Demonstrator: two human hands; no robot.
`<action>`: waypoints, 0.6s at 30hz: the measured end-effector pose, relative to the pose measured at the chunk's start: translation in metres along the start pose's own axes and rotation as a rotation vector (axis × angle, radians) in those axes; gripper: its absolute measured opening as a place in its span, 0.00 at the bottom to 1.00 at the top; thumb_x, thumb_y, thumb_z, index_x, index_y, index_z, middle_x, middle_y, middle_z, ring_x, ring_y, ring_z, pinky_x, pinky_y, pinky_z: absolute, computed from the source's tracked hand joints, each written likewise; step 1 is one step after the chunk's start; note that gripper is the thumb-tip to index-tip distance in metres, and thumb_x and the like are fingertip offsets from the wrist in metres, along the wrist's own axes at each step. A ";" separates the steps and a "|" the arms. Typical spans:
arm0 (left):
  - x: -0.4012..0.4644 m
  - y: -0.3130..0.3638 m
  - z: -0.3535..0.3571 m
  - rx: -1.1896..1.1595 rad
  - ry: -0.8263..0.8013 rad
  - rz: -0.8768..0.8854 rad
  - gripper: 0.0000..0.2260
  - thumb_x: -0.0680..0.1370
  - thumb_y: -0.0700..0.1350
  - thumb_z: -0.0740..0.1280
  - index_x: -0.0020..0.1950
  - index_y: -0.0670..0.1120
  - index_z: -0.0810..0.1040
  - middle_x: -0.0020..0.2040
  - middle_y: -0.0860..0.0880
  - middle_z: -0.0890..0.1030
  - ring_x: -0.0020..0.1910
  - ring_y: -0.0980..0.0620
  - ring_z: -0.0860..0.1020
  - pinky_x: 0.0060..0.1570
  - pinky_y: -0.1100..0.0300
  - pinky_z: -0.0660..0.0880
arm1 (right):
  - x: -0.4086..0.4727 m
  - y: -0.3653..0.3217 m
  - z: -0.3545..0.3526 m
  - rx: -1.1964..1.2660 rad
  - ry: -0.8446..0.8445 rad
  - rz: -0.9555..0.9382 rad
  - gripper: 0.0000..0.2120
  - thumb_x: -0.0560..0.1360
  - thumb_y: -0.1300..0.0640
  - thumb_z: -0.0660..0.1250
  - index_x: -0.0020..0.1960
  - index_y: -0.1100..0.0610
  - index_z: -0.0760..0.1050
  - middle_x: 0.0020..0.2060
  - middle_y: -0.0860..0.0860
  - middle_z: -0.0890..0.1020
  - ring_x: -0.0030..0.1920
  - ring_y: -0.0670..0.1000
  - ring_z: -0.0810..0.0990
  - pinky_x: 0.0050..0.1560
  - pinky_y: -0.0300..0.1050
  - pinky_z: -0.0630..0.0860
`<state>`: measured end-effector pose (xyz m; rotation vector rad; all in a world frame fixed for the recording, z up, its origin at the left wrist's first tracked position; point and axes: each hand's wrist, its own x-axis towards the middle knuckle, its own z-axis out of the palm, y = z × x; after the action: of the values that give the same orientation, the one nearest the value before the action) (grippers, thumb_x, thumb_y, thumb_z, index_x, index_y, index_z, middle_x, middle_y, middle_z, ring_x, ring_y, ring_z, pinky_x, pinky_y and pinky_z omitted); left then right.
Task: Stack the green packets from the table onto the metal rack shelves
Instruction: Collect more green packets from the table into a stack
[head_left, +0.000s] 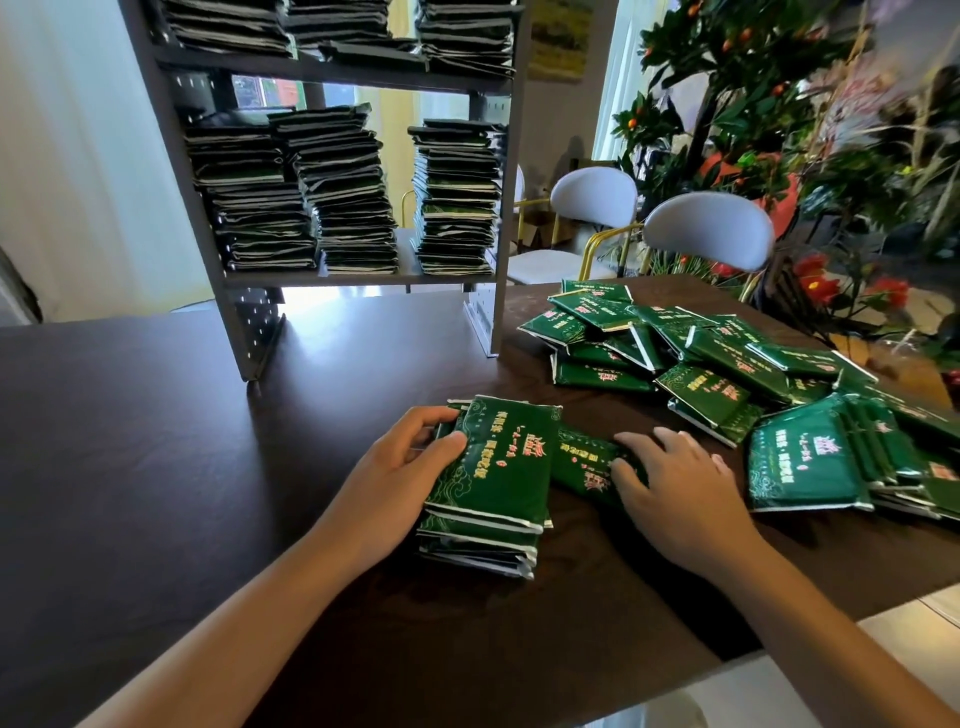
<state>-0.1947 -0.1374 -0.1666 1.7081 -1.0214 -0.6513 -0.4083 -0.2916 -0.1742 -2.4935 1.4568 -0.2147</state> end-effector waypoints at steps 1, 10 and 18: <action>0.000 0.000 0.000 0.003 0.005 0.000 0.11 0.82 0.55 0.63 0.64 0.61 0.75 0.59 0.56 0.81 0.51 0.59 0.83 0.52 0.59 0.78 | 0.001 -0.001 0.001 -0.002 -0.002 -0.002 0.23 0.84 0.43 0.52 0.77 0.43 0.62 0.79 0.53 0.61 0.80 0.56 0.54 0.77 0.61 0.52; -0.001 0.001 0.000 -0.014 0.014 0.000 0.11 0.82 0.54 0.63 0.64 0.61 0.75 0.58 0.58 0.81 0.47 0.66 0.82 0.44 0.68 0.74 | -0.011 -0.012 -0.013 0.059 0.013 -0.109 0.24 0.77 0.36 0.64 0.67 0.49 0.74 0.64 0.46 0.75 0.68 0.51 0.71 0.70 0.55 0.67; -0.002 0.002 0.002 -0.035 0.028 0.005 0.11 0.82 0.50 0.64 0.64 0.57 0.75 0.56 0.55 0.81 0.47 0.64 0.82 0.39 0.73 0.74 | -0.018 -0.038 -0.036 0.456 0.176 -0.117 0.11 0.77 0.55 0.72 0.48 0.46 0.69 0.41 0.45 0.80 0.35 0.50 0.81 0.34 0.53 0.81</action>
<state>-0.1977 -0.1371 -0.1650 1.6792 -0.9890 -0.6364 -0.3943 -0.2630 -0.1290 -2.2238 1.1575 -0.7179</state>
